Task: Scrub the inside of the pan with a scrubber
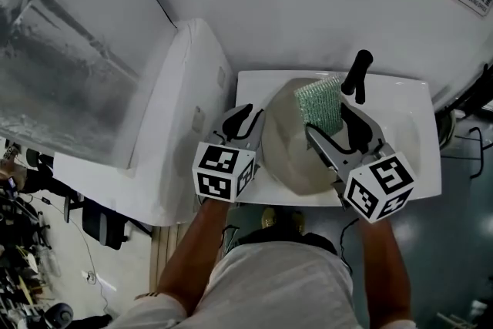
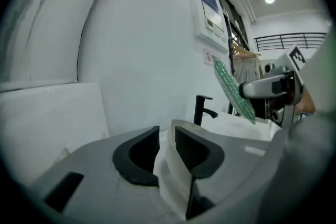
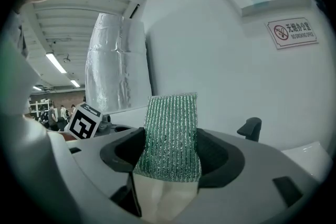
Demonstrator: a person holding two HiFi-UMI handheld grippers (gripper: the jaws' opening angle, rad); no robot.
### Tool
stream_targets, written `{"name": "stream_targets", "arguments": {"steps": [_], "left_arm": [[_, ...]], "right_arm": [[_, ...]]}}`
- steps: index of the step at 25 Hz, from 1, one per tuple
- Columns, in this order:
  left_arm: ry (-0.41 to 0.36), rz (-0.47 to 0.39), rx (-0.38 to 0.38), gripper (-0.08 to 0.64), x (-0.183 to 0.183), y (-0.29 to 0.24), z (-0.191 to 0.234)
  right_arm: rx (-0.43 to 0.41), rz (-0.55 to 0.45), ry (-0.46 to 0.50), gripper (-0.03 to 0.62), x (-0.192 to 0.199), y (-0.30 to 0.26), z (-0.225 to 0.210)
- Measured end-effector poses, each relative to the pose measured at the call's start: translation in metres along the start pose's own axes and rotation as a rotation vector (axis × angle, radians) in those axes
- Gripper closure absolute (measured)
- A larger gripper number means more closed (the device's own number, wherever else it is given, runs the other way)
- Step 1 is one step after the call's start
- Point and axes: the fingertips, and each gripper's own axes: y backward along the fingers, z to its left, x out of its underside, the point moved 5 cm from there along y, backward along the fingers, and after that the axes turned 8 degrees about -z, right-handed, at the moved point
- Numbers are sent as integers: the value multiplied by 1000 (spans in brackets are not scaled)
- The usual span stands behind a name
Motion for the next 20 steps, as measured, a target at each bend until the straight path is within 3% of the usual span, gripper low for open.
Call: {"name": "stream_targets", "arguments": {"steps": [10, 20], "left_arm": [[-23, -329, 83, 467, -66, 28, -32], [-68, -513, 119, 505, -112, 53, -52]], "right_arm": [[-84, -251, -9, 288, -40, 12, 7], [-123, -445, 0, 288, -66, 27, 17]]}}
